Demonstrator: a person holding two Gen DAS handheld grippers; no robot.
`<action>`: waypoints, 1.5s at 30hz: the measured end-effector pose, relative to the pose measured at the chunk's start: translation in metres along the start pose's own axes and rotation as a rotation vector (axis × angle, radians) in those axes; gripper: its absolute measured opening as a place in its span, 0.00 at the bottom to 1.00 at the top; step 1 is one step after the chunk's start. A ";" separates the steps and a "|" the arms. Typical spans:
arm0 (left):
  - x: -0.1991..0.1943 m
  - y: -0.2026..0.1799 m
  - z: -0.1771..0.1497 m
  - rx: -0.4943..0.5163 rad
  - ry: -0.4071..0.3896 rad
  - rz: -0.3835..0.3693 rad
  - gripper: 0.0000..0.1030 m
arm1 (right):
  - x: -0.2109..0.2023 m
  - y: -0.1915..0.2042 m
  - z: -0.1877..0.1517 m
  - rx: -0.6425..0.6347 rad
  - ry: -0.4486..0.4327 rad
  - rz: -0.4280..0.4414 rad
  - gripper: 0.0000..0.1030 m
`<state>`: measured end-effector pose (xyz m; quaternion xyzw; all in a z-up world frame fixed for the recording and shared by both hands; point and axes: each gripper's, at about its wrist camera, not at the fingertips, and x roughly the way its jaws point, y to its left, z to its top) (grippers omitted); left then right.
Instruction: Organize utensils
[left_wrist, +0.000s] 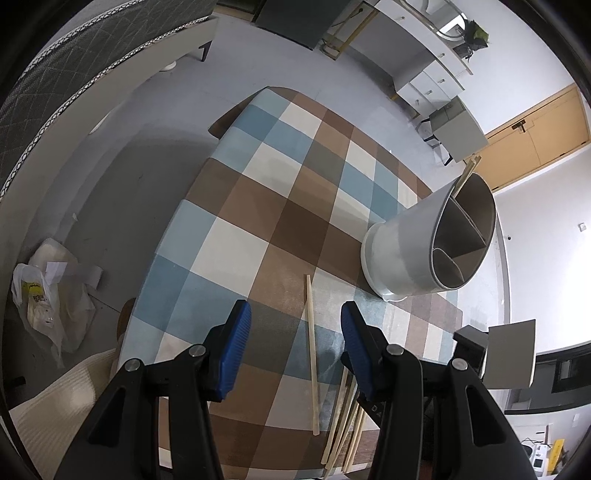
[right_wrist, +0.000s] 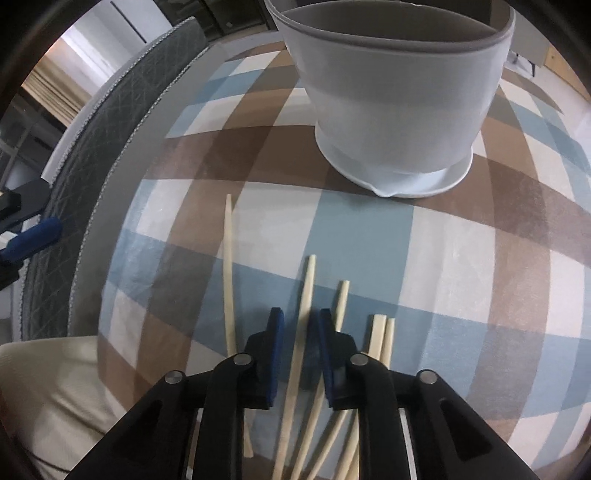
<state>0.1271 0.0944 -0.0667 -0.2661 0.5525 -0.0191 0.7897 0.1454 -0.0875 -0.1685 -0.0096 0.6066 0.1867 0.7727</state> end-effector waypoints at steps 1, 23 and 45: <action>0.000 0.000 0.000 -0.001 -0.002 -0.001 0.43 | 0.001 0.001 0.001 -0.003 -0.002 -0.006 0.18; 0.037 0.006 0.006 0.006 0.039 0.110 0.43 | -0.075 -0.035 -0.009 0.120 -0.315 0.109 0.04; 0.117 -0.037 0.001 0.143 0.130 0.234 0.43 | -0.136 -0.108 -0.046 0.332 -0.537 0.277 0.04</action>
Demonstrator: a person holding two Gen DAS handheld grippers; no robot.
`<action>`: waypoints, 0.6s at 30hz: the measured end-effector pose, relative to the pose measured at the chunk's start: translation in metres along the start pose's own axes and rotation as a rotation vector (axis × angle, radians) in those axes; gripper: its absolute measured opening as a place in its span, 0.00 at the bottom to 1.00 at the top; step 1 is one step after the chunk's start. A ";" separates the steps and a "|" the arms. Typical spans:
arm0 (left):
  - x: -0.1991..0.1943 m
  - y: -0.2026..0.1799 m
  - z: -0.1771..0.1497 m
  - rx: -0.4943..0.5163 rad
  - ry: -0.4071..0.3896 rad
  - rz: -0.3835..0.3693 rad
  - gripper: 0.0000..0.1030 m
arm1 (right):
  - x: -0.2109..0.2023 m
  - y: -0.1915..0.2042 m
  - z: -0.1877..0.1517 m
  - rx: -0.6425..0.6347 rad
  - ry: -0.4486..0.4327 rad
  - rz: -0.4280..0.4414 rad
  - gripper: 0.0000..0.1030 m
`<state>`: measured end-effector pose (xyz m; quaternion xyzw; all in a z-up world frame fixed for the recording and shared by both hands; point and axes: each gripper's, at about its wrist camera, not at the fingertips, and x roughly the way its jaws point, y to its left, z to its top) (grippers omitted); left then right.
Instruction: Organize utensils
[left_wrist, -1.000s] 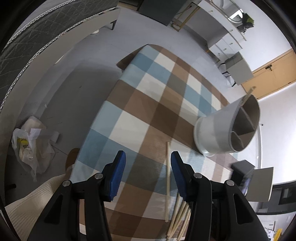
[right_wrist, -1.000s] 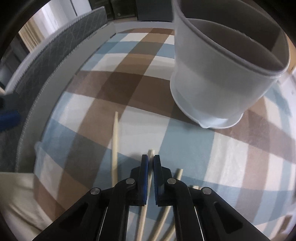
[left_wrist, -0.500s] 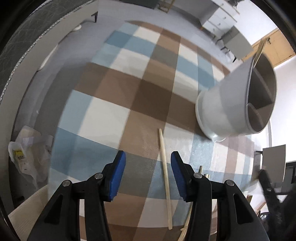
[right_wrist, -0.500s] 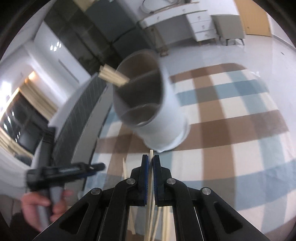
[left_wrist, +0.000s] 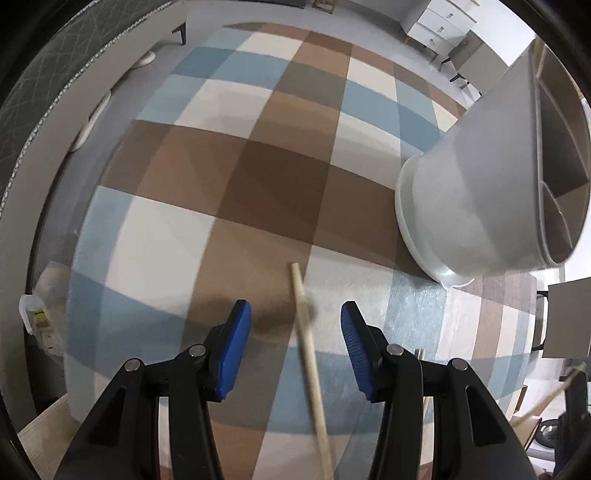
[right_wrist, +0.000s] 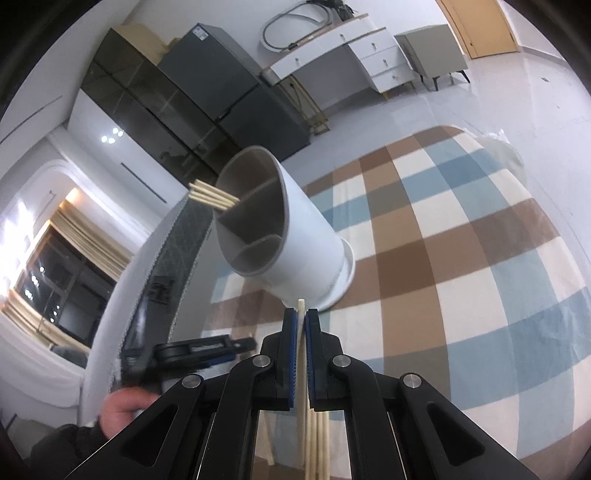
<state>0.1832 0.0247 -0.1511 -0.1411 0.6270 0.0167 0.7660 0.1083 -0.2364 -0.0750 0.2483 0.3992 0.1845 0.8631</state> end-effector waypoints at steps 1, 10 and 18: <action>-0.001 -0.002 0.001 0.005 -0.016 0.009 0.43 | -0.001 0.000 0.000 -0.001 -0.004 0.001 0.04; 0.004 -0.017 -0.002 0.028 -0.012 0.117 0.01 | -0.001 0.001 0.004 -0.006 -0.017 0.002 0.04; -0.014 -0.024 -0.011 0.050 -0.109 -0.004 0.01 | -0.008 0.012 0.002 -0.061 -0.039 -0.012 0.04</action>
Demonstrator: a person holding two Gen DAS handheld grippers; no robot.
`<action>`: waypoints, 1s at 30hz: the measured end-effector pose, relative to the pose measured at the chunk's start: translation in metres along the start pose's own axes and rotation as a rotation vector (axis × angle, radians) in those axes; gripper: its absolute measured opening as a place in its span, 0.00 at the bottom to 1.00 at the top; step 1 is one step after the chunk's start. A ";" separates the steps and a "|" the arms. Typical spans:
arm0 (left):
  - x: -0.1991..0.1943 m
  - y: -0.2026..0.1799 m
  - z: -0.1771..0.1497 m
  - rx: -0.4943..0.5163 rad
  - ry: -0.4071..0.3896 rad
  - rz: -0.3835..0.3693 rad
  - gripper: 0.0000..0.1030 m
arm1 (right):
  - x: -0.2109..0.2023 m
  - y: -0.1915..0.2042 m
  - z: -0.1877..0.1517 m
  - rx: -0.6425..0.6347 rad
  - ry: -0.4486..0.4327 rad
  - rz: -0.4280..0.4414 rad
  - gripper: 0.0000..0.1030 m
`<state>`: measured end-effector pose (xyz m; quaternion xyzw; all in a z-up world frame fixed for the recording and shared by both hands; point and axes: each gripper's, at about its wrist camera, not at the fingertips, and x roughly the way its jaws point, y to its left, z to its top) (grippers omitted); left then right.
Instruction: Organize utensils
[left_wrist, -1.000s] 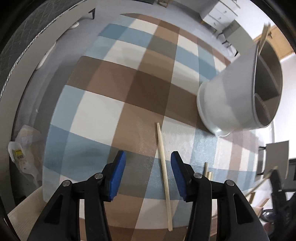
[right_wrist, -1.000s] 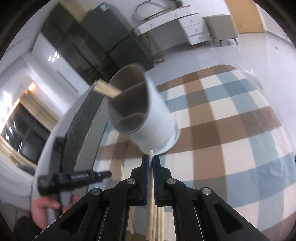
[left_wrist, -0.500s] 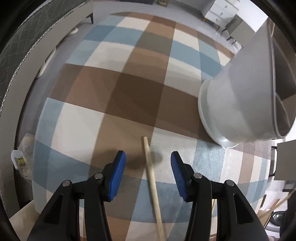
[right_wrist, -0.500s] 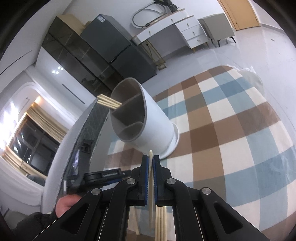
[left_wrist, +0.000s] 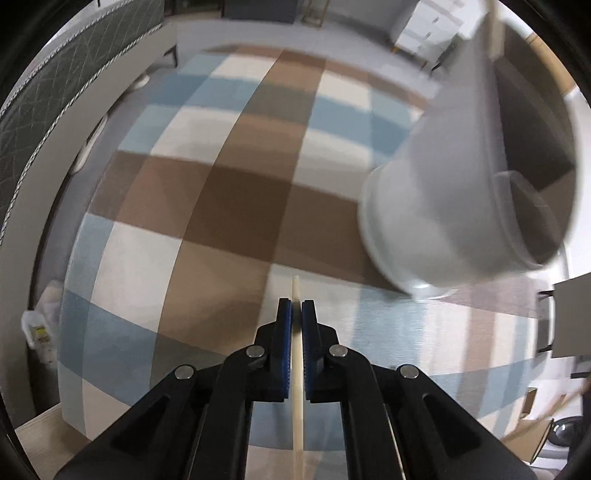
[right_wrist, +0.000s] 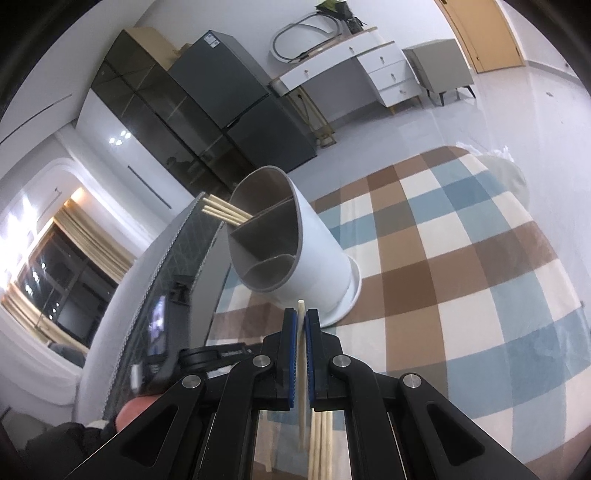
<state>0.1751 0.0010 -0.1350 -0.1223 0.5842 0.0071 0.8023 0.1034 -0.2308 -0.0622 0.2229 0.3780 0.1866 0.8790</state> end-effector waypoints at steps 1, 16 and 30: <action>-0.010 -0.002 -0.004 0.017 -0.038 -0.009 0.01 | -0.002 0.002 -0.001 -0.010 -0.004 -0.003 0.04; -0.122 -0.032 -0.060 0.207 -0.394 -0.136 0.00 | -0.030 0.052 -0.028 -0.164 -0.064 -0.029 0.04; -0.158 -0.036 -0.075 0.306 -0.437 -0.198 0.00 | -0.050 0.084 -0.023 -0.266 -0.128 -0.070 0.03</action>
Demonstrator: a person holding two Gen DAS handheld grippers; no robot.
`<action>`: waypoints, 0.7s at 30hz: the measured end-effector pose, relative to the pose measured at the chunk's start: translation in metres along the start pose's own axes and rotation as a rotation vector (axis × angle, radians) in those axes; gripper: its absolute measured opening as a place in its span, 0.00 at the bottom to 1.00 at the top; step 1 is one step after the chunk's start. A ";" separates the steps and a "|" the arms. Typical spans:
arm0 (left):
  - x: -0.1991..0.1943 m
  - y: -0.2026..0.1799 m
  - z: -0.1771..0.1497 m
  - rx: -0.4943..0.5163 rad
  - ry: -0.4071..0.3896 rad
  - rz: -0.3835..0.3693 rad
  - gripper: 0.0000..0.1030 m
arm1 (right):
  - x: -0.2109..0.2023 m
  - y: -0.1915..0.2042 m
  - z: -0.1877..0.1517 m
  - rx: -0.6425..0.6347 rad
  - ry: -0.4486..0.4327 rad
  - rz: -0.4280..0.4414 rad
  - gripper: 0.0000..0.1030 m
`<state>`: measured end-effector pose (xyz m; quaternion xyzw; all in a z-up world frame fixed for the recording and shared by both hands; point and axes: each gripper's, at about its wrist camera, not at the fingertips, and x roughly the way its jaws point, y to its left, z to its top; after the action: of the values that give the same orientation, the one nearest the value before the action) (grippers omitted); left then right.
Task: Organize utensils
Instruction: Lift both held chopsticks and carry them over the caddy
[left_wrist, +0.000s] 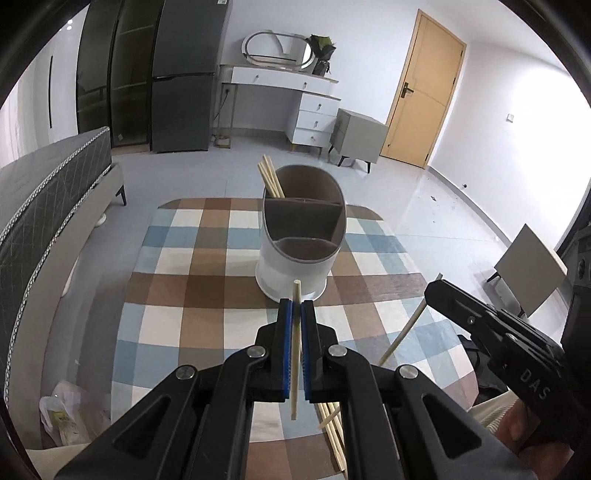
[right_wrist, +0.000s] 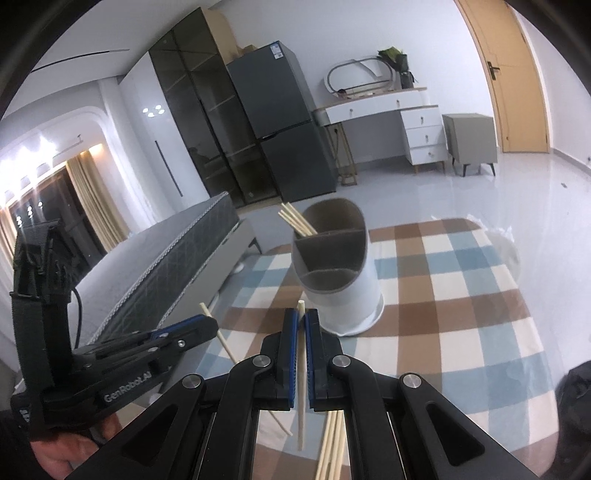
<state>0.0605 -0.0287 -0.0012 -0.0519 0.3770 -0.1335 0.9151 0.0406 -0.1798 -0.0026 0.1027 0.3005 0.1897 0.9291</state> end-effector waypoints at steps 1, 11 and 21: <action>-0.003 0.000 0.003 0.001 -0.003 -0.004 0.00 | -0.001 0.000 0.002 -0.001 -0.003 -0.001 0.03; -0.028 -0.001 0.039 -0.009 -0.061 -0.064 0.00 | -0.011 0.005 0.044 -0.062 -0.064 -0.003 0.03; -0.040 -0.008 0.098 -0.022 -0.148 -0.090 0.00 | -0.011 0.011 0.109 -0.152 -0.126 -0.004 0.03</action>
<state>0.1003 -0.0256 0.0968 -0.0885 0.3073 -0.1659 0.9329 0.0945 -0.1829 0.0928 0.0432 0.2265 0.2030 0.9516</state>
